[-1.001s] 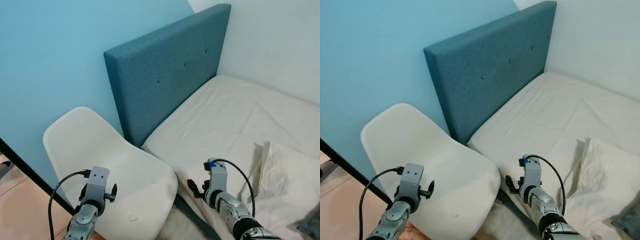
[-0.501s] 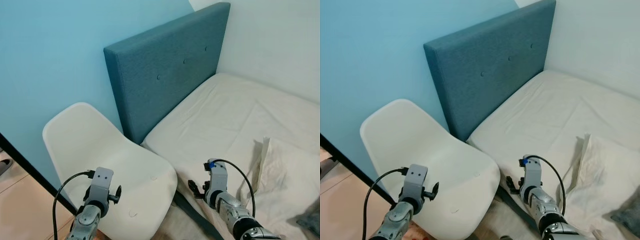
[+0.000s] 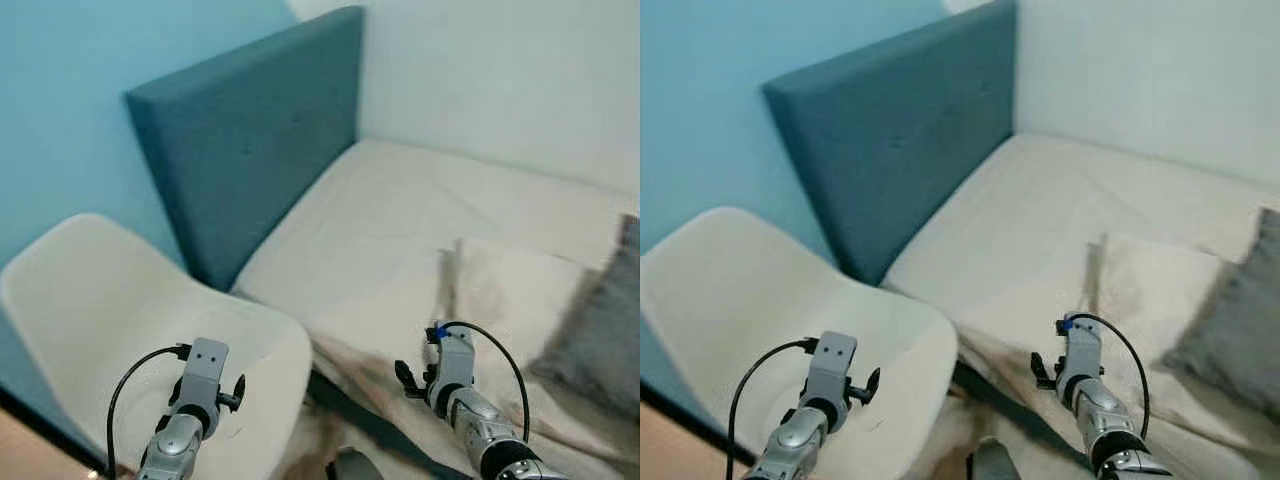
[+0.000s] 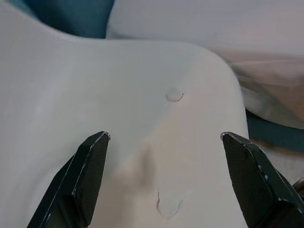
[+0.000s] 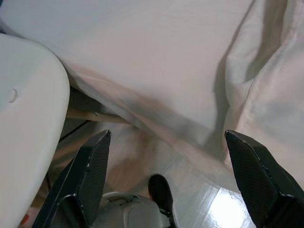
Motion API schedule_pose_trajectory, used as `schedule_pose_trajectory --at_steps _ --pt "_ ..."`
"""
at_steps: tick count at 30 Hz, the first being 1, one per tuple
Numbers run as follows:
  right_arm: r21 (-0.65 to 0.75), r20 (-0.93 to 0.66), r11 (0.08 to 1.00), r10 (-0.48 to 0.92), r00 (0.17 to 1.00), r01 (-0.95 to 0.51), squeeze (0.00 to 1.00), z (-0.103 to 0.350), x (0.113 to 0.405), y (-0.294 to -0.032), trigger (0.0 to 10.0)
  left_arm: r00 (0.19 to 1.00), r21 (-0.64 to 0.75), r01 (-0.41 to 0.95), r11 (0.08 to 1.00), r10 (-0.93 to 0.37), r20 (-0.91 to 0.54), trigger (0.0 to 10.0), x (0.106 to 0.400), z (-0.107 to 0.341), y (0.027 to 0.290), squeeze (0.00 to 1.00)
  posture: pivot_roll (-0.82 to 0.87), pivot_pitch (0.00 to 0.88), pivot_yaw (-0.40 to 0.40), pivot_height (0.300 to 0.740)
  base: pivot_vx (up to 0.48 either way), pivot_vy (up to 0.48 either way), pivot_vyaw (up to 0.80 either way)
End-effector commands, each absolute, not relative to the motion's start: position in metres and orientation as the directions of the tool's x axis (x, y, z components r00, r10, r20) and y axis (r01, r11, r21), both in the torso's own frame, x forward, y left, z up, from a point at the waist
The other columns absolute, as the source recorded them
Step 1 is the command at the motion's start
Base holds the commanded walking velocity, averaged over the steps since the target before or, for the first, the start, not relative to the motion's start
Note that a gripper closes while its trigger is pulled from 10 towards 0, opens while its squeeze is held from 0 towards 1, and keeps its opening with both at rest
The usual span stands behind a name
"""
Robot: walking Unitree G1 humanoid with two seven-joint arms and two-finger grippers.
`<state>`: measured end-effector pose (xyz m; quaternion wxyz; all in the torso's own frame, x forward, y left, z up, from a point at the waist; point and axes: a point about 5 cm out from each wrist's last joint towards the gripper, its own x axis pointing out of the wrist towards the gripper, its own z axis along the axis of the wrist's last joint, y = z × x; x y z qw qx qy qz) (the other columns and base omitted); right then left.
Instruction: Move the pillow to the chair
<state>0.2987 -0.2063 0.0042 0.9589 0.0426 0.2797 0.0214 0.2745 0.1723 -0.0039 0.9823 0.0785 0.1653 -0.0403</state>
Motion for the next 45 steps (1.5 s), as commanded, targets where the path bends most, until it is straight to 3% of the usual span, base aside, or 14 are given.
schedule_pose_trajectory --at_steps 1,15,22,30,45 --pt "0.114 -0.531 0.993 0.078 0.844 -0.021 0.00 0.004 0.299 -0.201 10.0 0.933 0.138 0.102 0.985 -0.047 -0.356 10.0 0.269 -0.010 0.174 0.00 -0.20 0.103 0.038 0.672 0.000 0.000 0.00" --pt "0.116 -0.530 0.993 0.085 0.844 -0.027 0.00 0.004 0.300 -0.201 10.0 0.926 0.152 0.092 0.984 -0.028 -0.376 10.0 0.266 -0.013 0.176 0.00 -0.21 0.102 0.035 0.729 0.000 0.000 0.00" --pt "0.082 -0.548 0.997 0.050 0.835 -0.006 0.00 0.001 0.296 -0.205 10.0 0.905 0.164 0.065 0.984 0.011 -0.425 10.0 0.258 -0.022 0.181 0.00 -0.20 0.101 0.034 0.733 0.000 0.000 0.00" --pt "0.079 -0.578 0.996 0.018 0.816 0.034 0.00 -0.004 0.292 -0.210 10.0 0.845 0.166 0.043 0.985 0.052 -0.532 10.0 0.240 -0.040 0.187 0.00 -0.21 0.090 0.037 0.733 -0.240 0.000 -0.74" --pt "0.057 -0.568 0.996 -0.028 0.822 0.073 0.00 0.002 0.296 -0.218 10.0 0.849 0.193 0.101 0.976 0.017 -0.528 10.0 0.239 -0.041 0.183 0.00 -0.21 0.070 0.043 0.733 -0.064 0.000 -0.74"
